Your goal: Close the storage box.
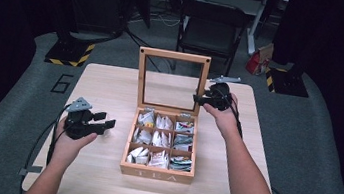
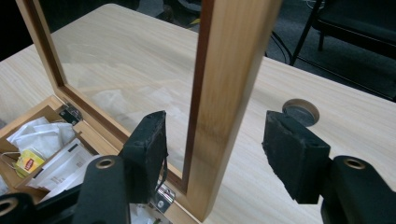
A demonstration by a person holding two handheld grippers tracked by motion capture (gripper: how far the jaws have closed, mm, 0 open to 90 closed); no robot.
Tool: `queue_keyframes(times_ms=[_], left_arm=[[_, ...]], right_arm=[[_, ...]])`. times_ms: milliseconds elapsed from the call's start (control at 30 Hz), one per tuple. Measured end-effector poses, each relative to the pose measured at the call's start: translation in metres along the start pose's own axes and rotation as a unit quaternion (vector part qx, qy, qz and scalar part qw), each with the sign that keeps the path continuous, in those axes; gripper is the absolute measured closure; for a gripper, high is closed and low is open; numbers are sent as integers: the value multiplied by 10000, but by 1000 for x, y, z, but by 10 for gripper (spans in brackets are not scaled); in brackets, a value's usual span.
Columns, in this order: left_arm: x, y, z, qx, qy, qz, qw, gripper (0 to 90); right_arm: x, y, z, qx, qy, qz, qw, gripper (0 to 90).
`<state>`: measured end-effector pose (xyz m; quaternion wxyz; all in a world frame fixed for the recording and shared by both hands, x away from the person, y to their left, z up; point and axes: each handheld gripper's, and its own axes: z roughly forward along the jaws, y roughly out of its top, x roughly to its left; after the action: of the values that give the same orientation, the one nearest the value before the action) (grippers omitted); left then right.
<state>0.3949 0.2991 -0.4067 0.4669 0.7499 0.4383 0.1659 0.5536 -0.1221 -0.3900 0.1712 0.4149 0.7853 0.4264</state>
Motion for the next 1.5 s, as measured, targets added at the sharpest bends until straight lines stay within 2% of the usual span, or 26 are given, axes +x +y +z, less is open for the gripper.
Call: queue_keyframes(times_ms=[100, 300, 400, 600, 800, 867, 1100, 1200, 1333, 1400, 1500], left_arm=[[0, 0, 1, 6, -6, 9, 10000, 461], [0, -1, 1, -9, 10, -26, 10000, 461], [1, -1, 1, -6, 13, -20, 10000, 461], [3, -1, 1, -8, 1, -69, 10000, 461], [2, 1, 2, -7, -15, -40, 10000, 461], [1, 2, 3, -4, -20, -28, 10000, 461], [-1, 3, 4, -10, -32, -4, 10000, 461], [-2, 4, 4, -11, -50, -13, 10000, 461], [-4, 6, 5, -7, -55, 32, 10000, 462], [-4, 8, 6, 24, -59, 69, 10000, 462], [-4, 12, 9, 2, -83, 36, 10000, 465]], right_arm=[[2, 2, 1, -76, 50, -45, 9999, 389], [5, 1, 4, -58, 157, -91, 9998, 391], [7, 2, 5, -50, 166, -187, 9997, 376], [7, 2, 4, -37, 227, -136, 9996, 386], [5, 2, -3, -25, 360, -93, 9993, 437], [5, 1, -5, -37, 410, 0, 9992, 463], [6, 1, -13, 7, 334, -95, 9994, 603], [5, -2, -16, -52, 341, -47, 9994, 643], [7, -5, -19, -99, 384, -54, 9992, 644], [7, -6, -20, -121, 395, -131, 9991, 645], [8, -7, -21, -142, 389, -179, 9990, 646]])
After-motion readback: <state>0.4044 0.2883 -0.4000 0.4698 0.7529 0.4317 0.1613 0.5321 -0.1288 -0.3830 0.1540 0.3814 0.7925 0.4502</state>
